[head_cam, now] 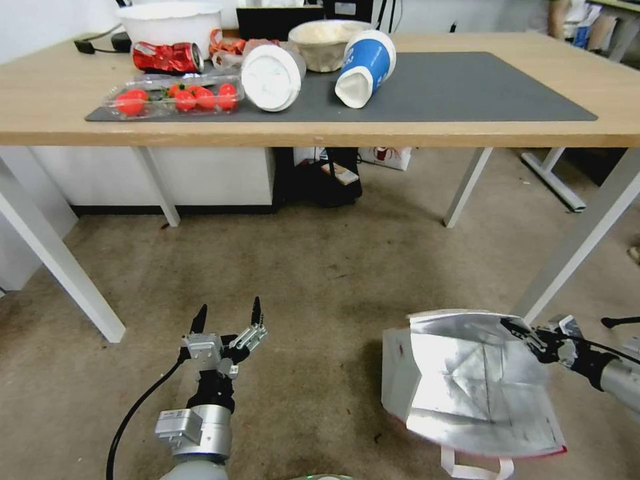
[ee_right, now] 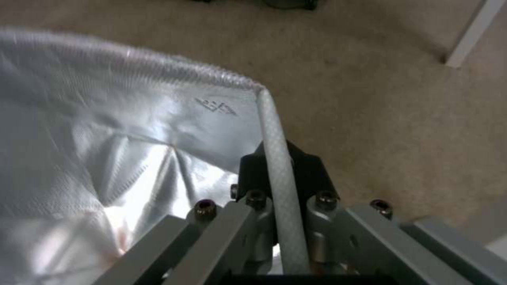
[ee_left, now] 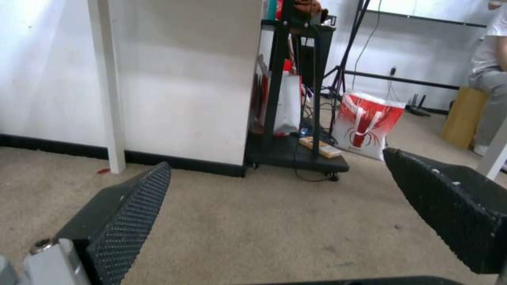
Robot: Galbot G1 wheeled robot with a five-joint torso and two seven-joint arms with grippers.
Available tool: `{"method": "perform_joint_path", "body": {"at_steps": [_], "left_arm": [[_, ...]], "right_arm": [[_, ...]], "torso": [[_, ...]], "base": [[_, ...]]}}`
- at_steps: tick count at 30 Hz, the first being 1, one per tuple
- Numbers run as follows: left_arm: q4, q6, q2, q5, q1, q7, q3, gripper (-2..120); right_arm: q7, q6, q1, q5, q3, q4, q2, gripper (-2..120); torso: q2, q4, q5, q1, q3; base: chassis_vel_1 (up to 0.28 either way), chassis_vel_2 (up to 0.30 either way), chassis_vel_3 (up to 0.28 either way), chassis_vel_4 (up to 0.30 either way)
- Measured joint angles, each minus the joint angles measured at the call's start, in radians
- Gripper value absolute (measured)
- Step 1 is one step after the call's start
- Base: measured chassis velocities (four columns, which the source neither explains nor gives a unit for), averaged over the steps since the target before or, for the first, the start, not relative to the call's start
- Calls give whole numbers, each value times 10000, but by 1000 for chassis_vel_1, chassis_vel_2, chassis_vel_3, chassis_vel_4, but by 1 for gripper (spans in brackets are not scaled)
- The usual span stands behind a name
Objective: Pick up the food delivery bag from the floor and place it on the table.
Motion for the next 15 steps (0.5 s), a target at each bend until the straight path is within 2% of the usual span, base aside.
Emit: {"method": "perform_joint_path", "body": {"at_steps": [2, 4, 5, 6, 8, 10, 12, 14, 15], "left_arm": [[-42, 41, -35, -63, -28, -141, -35, 100], [-55, 54, -35, -83, -28, -149, -44, 100], [-76, 77, -23, -117, -31, -145, -61, 100], [-76, 77, -23, -117, -31, -145, -61, 100], [-77, 89, 17, -141, -29, -126, -93, 100], [-76, 89, 32, -146, -27, -122, -106, 100], [-77, 89, 57, -167, -17, -114, -147, 100], [-76, 83, 62, -175, 6, -105, -191, 100], [-76, 83, 62, -175, 6, -105, -191, 100]], "right_arm": [[758, -437, -489, 933, 193, 893, -197, 0], [961, -519, -587, 1145, 230, 1087, -229, 0], [1588, -722, -830, 1735, 303, 1578, -308, 0], [1588, -722, -830, 1735, 303, 1578, -308, 0], [2517, -998, -1124, 2552, 388, 2287, -426, 0], [2790, -1091, -1216, 2809, 421, 2512, -471, 0], [3622, -1502, -1396, 3377, 475, 3073, -585, 0], [4951, -2573, -1299, 4329, 518, 3731, -651, 0], [4951, -2573, -1299, 4329, 518, 3731, -651, 0]], "torso": [[0, 3, -2, 0, 0], [0, 2, -1, 0, 0], [1, 1, -1, 0, 0], [1, 1, -1, 0, 0], [0, 1, -2, 0, 0], [0, 2, -1, 0, 0], [0, 1, -2, 0, 0], [0, 1, -3, 0, 0], [0, 1, -3, 0, 0]], "base": [[0, 0, 0, 0], [0, 0, 0, 0], [0, 0, 0, 0], [0, 0, 0, 0], [0, 0, 0, 0], [0, 0, 0, 0], [0, 0, 0, 0], [0, 0, 0, 0], [0, 0, 0, 0]]}}
